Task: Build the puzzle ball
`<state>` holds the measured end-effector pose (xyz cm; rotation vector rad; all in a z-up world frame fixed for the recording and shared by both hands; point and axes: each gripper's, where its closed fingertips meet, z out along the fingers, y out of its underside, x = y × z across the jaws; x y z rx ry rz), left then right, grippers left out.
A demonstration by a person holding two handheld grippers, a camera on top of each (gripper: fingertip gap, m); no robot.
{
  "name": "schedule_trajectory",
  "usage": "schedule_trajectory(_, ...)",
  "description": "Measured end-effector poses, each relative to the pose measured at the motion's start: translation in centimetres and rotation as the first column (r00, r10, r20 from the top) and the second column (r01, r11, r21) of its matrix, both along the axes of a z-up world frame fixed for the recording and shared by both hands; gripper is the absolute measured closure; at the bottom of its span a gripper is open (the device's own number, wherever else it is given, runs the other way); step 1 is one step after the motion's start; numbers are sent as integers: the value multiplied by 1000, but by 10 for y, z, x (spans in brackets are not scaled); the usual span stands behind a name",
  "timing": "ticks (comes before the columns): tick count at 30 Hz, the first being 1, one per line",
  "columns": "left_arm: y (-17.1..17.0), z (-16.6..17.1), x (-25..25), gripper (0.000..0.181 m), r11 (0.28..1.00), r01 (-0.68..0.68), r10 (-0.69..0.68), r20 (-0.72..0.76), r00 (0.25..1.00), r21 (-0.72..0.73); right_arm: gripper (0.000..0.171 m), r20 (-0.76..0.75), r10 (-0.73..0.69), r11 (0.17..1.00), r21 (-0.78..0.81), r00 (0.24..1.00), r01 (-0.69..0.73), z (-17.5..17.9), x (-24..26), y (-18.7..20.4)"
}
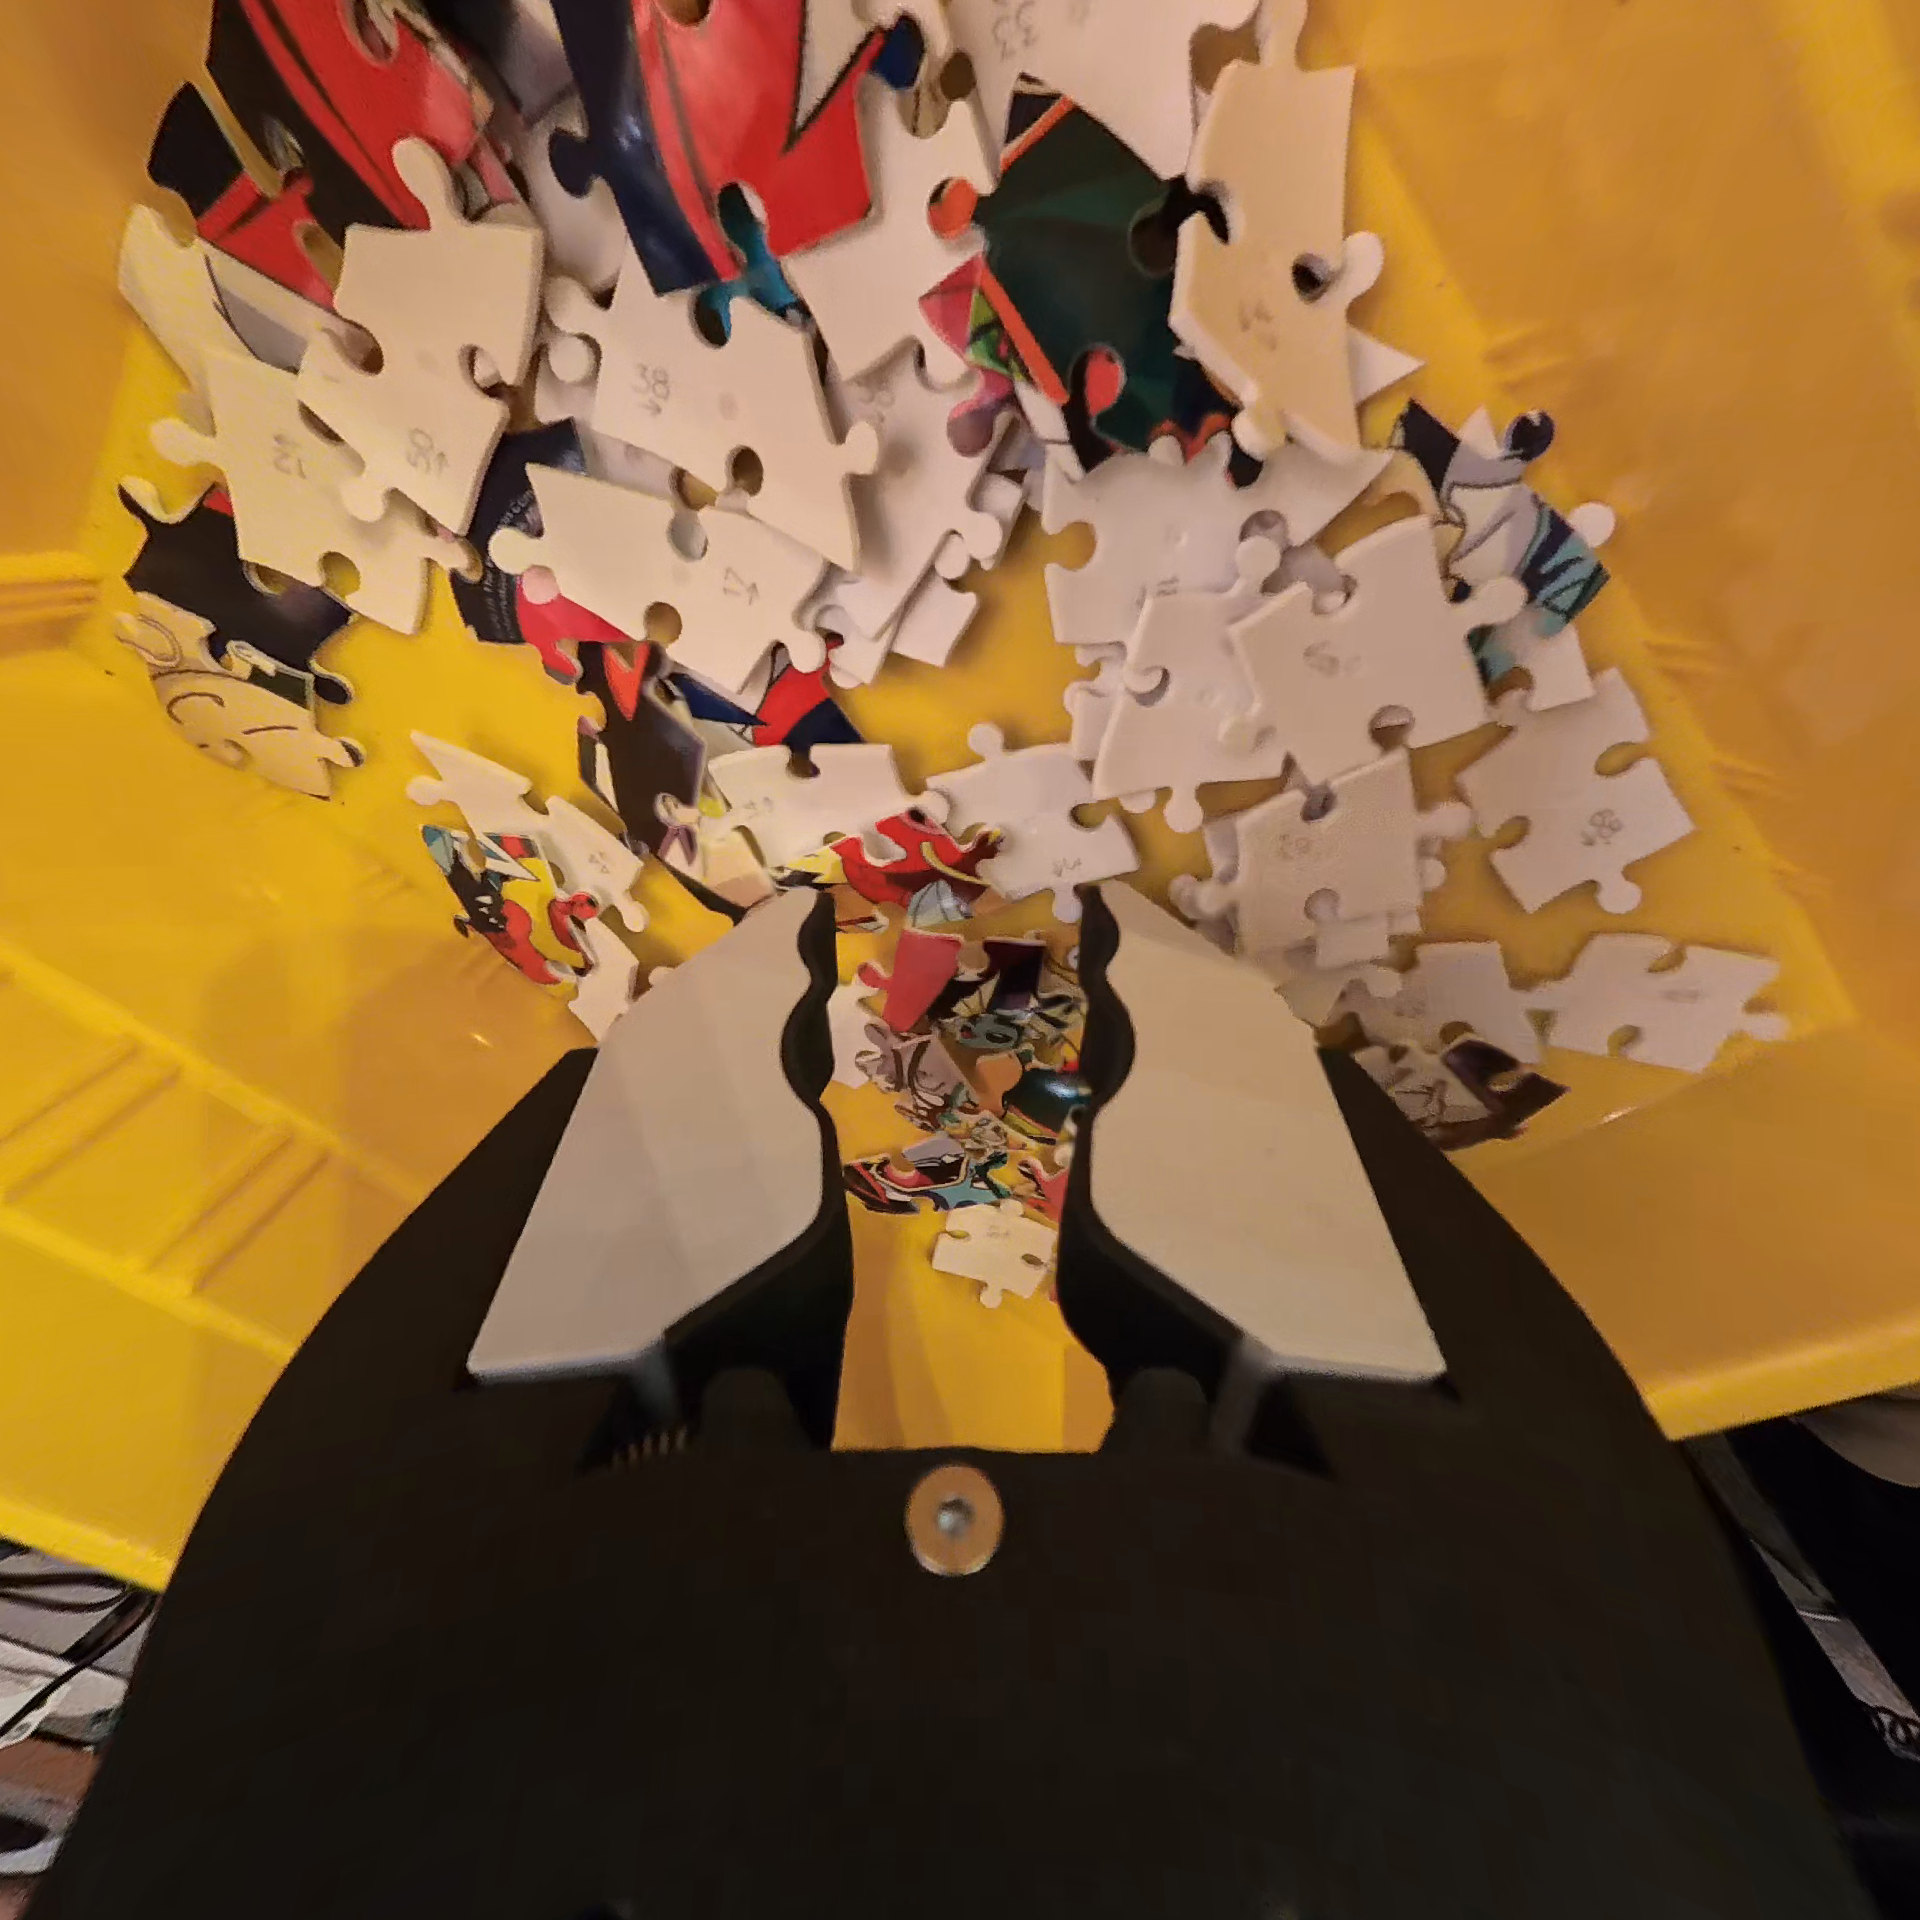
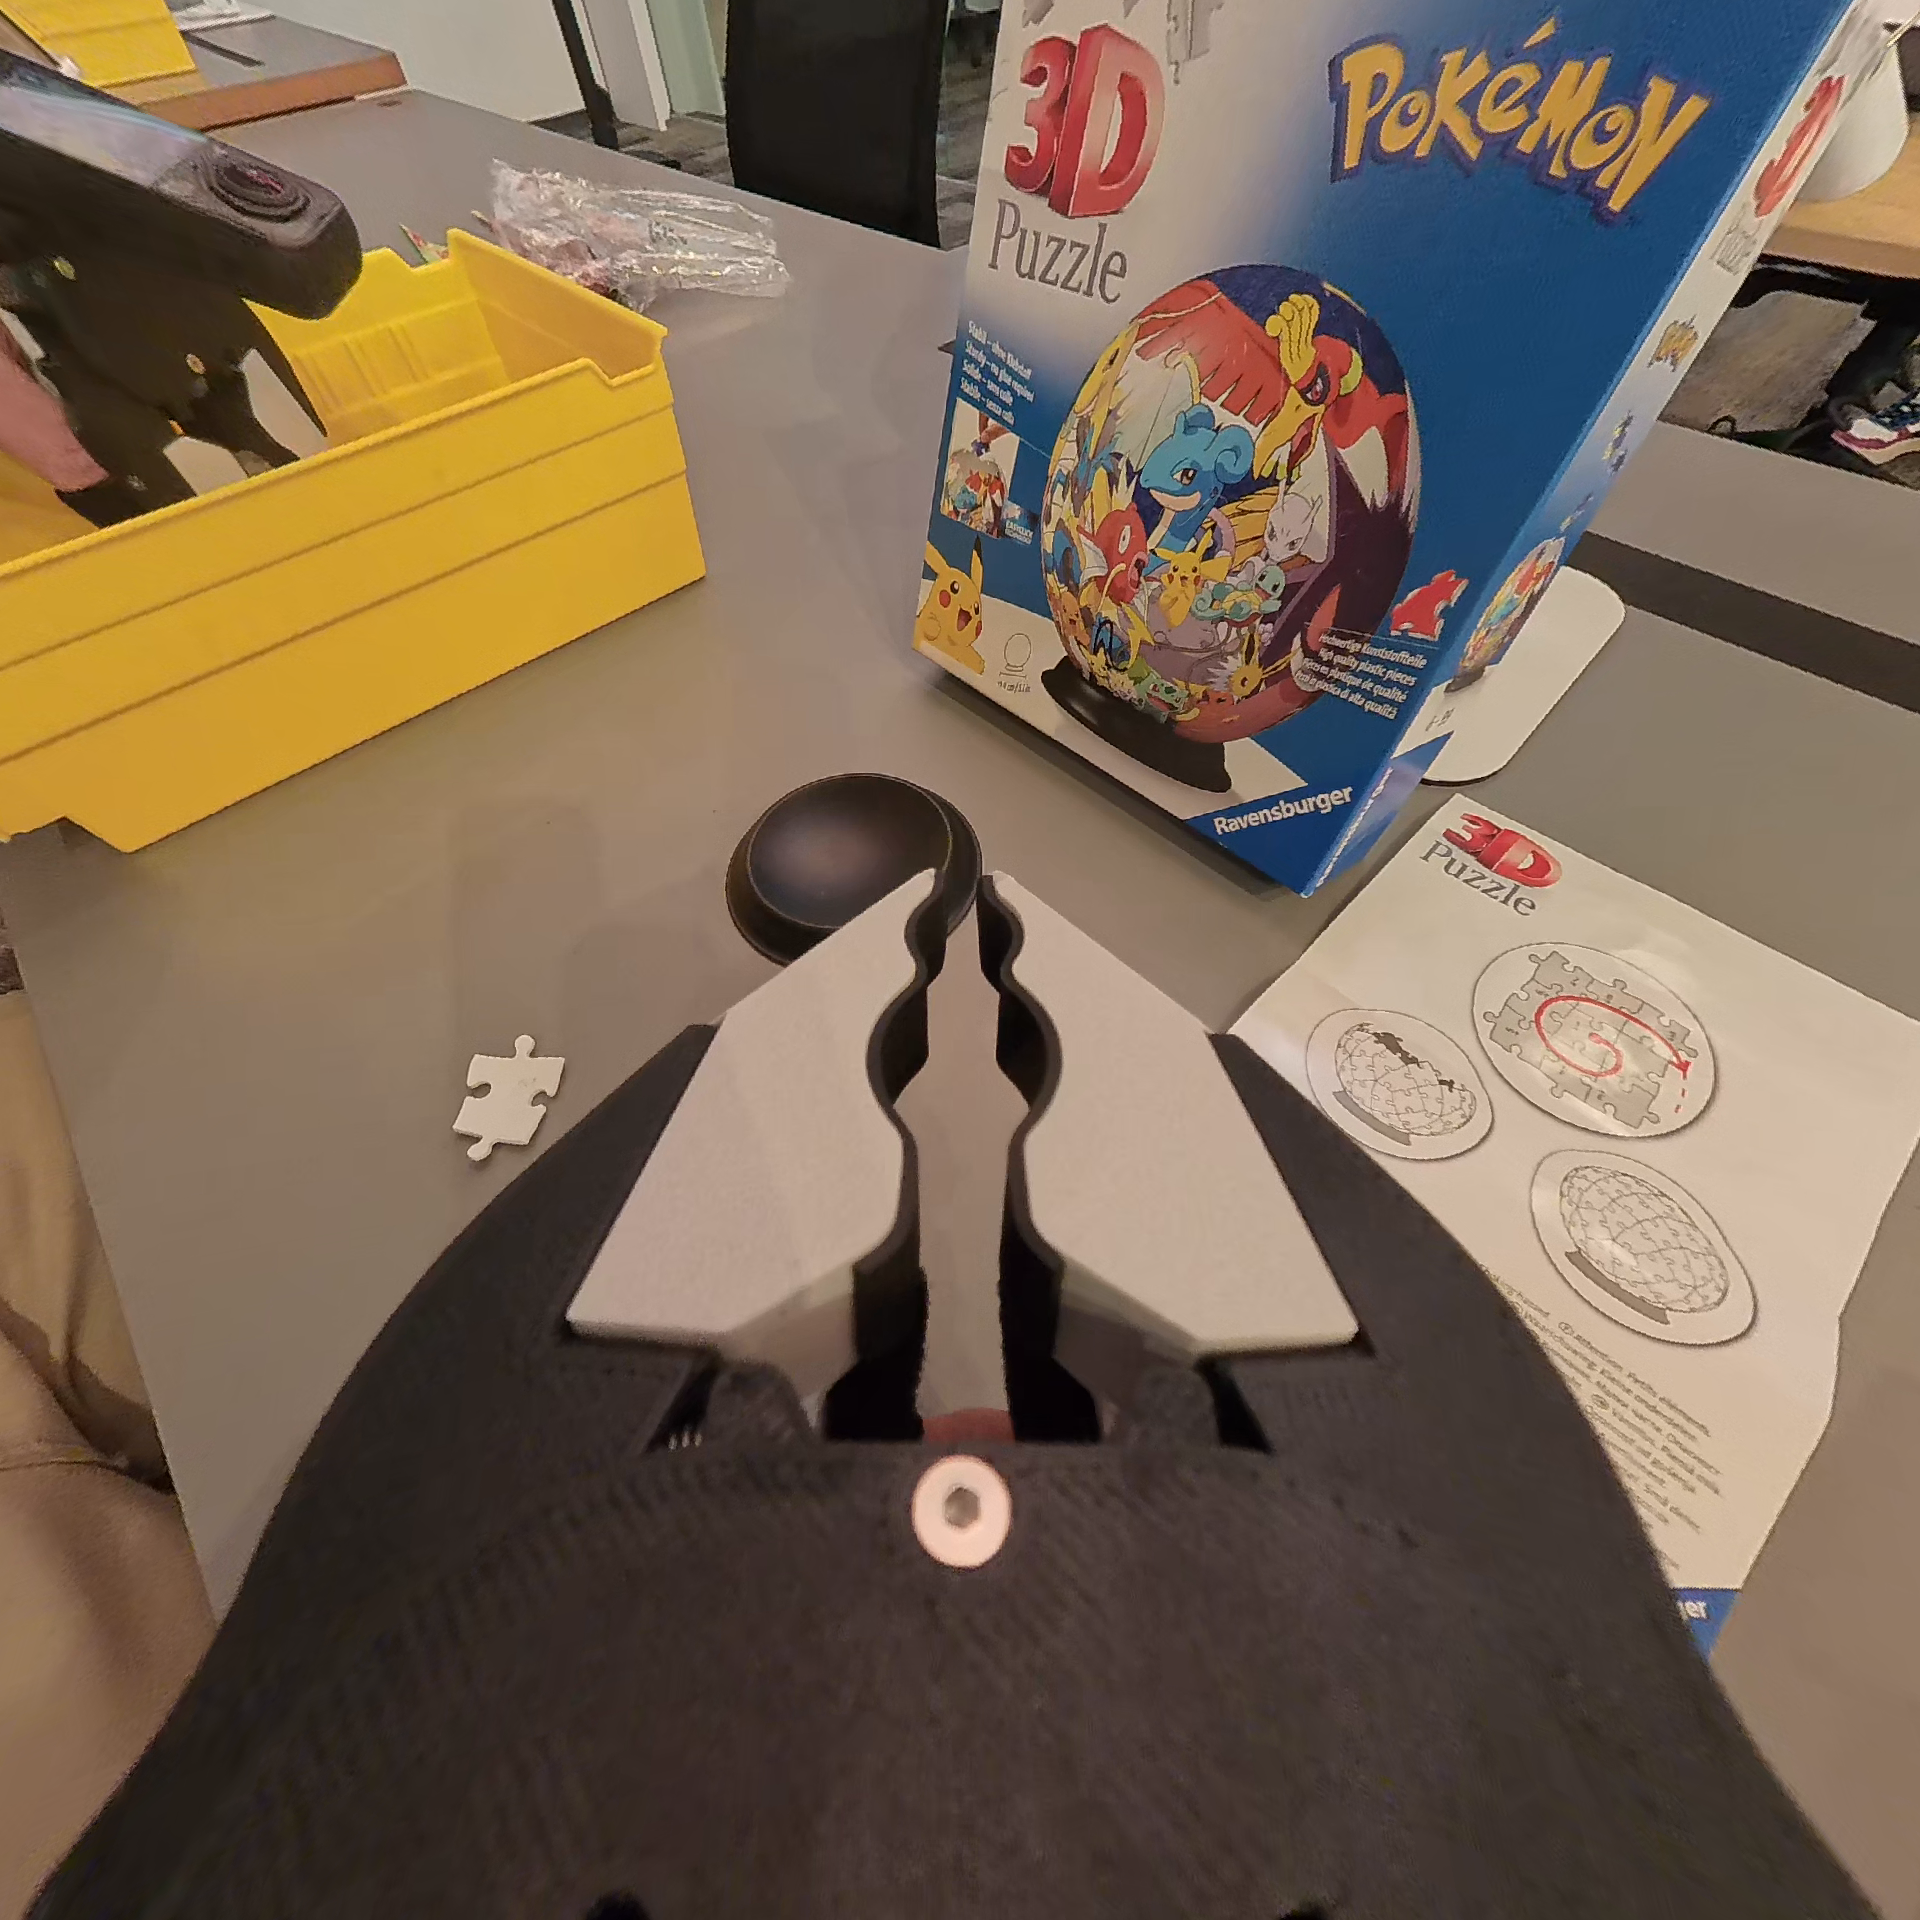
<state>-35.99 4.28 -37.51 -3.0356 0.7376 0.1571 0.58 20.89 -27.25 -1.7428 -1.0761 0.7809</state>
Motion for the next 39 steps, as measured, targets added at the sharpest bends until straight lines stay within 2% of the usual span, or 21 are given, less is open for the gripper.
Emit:
schedule_trajectory(4,3,2,-1,156,1000,-22,22,17,1000,14,167,-1,1,1000,1,1000,-1,0,0,0)
schedule_trajectory(5,2,2,0,180,1000,-25,24,32,999,11,167,-1,1,1000,1,1000,-1,0,1,0)
schedule_trajectory(10,3,1,1,181,1000,-5,5,25,1000,19,167,-3,-1,1000,2,1000,1,1,2,1)
schedule_trajectory(12,6,3,6,154,999,25,-26,35,999,38,167,-2,-1,1000,3,1000,1,1,2,1)
schedule_trajectory(13,6,4,3,147,998,45,-45,5,999,44,167,-3,-1,1000,3,1000,1,1,2,1)
schedule_trajectory(19,11,0,0,134,995,92,-91,-29,995,38,167,-4,3,1000,1,1000,-3,1,1,0)
schedule_trajectory(22,15,0,-4,146,997,65,-64,-29,998,36,167,-6,4,1000,-1,1000,-4,1,1,0)
schedule_trajectory(29,18,2,-5,150,997,62,-61,-12,998,49,167,-10,2,1000,-1,1000,-2,1,2,0)
schedule_trajectory(33,21,9,2,163,995,46,-51,51,997,94,167,-10,2,1000,-2,1000,-2,1,2,1)
schedule_trajectory(35,24,15,16,181,991,34,-53,155,987,126,167,-11,2,1000,-3,1000,-2,1,2,1)
schedule_trajectory(39,28,17,24,181,988,44,-72,188,979,147,167,-9,6,1000,-8,1000,-6,-1,1,0)
